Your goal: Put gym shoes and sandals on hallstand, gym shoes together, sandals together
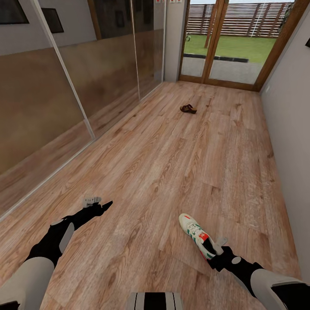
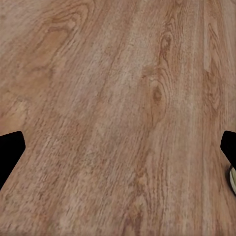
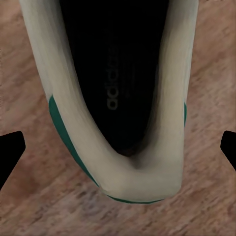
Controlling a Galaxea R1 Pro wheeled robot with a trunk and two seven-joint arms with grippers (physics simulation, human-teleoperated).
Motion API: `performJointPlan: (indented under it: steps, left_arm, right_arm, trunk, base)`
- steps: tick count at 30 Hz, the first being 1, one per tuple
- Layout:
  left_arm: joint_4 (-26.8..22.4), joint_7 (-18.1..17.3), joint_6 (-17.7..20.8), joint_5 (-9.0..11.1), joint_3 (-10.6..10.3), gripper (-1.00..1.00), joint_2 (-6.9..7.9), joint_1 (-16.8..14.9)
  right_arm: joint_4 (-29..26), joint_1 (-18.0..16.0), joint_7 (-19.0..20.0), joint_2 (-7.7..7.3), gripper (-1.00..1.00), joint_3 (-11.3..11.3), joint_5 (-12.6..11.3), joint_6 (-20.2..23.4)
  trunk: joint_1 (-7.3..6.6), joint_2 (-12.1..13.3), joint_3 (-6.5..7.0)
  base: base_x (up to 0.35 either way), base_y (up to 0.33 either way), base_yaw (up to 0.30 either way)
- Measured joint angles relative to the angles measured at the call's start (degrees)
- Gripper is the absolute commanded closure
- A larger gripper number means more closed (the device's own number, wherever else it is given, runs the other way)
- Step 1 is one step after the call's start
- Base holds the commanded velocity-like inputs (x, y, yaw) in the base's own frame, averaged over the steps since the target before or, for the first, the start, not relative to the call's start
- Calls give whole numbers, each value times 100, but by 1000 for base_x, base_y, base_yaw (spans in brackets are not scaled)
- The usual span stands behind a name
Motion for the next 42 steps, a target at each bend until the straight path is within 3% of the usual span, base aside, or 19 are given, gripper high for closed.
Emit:
performJointPlan:
  steps: [42]
  left_arm:
    - [85,-17,-9,0,0,-100,0,0]
  right_arm:
    - [0,0,0,3,-100,-8,0,3]
  trunk:
    - [0,0,0]
  base:
    - [15,0,0]
